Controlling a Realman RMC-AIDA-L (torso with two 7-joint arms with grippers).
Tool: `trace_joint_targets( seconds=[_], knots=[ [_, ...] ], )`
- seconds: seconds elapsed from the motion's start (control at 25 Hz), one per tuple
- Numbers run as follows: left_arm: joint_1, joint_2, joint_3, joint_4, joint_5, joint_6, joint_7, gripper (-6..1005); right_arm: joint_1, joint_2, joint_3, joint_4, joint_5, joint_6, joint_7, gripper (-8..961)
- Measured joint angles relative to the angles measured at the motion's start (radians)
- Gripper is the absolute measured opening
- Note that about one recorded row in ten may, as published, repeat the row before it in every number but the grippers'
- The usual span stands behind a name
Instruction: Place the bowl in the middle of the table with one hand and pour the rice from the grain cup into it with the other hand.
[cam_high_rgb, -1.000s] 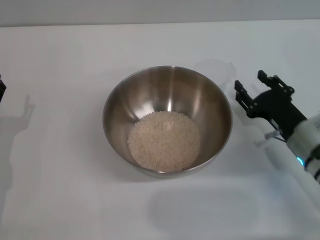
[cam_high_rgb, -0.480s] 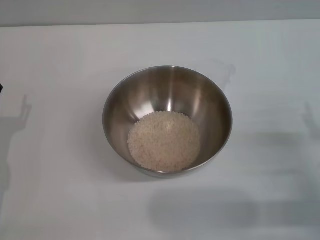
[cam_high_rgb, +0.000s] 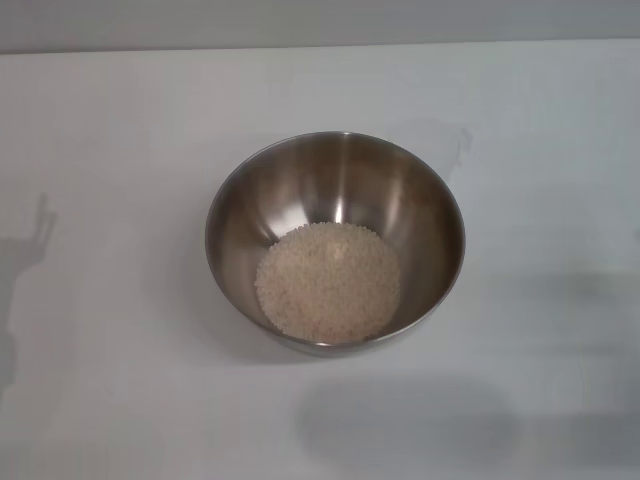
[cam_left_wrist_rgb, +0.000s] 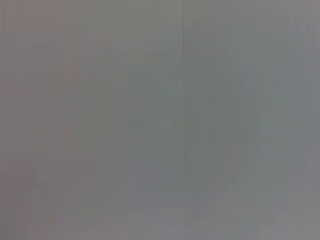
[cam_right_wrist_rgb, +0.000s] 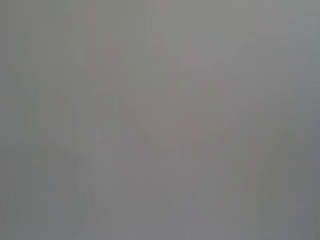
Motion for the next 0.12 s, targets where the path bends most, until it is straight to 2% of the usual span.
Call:
trace_joint_targets(
  seconds=[0.12],
  knots=[
    [-0.001, 0.0, -0.002, 0.005, 0.0, -0.004, -0.002, 832, 0.002, 0.001, -0.008, 0.0, -0.001, 0.003, -0.072, 828]
  ],
)
